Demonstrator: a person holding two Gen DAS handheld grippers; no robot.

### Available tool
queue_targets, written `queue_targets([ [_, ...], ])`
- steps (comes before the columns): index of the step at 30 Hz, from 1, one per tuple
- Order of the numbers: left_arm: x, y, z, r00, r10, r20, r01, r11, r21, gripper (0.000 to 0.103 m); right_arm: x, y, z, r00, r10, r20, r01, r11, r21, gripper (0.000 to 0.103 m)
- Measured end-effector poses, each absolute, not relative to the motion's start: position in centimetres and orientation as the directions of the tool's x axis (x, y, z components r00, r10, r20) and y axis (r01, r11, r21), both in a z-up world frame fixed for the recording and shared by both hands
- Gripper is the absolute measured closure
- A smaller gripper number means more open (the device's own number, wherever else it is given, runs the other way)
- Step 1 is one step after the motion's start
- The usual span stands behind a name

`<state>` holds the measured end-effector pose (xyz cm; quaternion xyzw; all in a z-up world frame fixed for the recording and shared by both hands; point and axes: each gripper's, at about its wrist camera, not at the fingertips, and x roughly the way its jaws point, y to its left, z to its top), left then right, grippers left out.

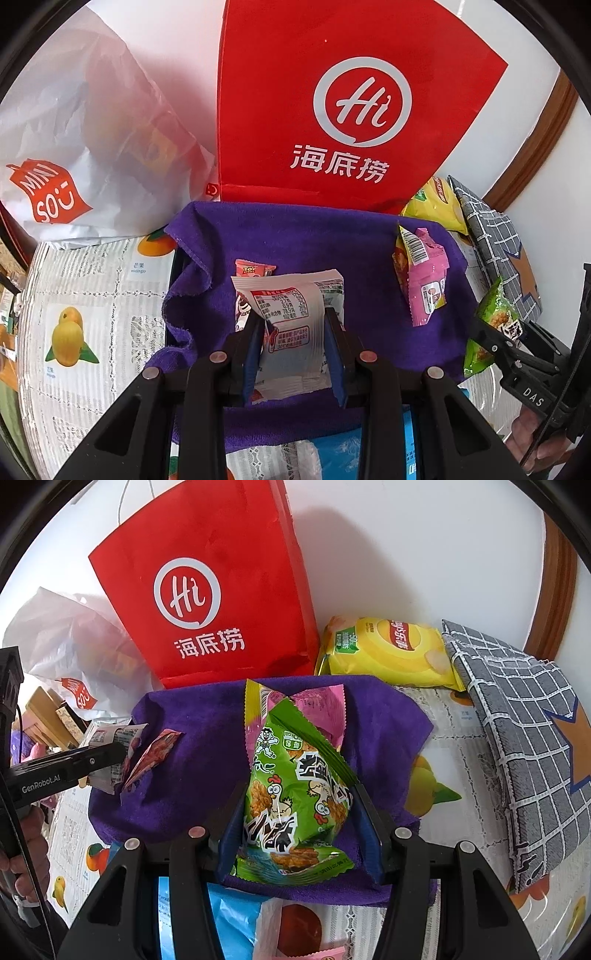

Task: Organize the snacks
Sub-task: 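Lower the green bag onto the towel and open the right gripper while the left releases the white packet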

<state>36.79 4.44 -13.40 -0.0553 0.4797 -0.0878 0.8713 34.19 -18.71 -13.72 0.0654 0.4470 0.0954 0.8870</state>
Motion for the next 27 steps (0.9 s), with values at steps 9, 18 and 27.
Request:
queue_targets([
  [9, 37.1, 3.6, -14.8, 0.491, -0.188, -0.851, 0.100, 0.982, -0.159, 0.072, 35.1, -18.7, -15.3, 0.553, 0.215, -0.805, -0.100, 0.976, 0.192, 0.049],
  [18, 37.8, 3.1, -15.9, 0.461, -0.178, -0.870, 0.101, 0.984, -0.147, 0.072, 35.8, -19.0, -17.0, 0.527, 0.186, -0.830, -0.066, 0.982, 0.178, 0.048],
  [27, 38.1, 3.1, -16.3, 0.444, -0.162, -0.881, 0.086, 0.987, -0.138, 0.072, 35.9, -18.5, -17.7, 0.507, 0.192, -0.840, -0.067, 0.981, 0.184, 0.047],
])
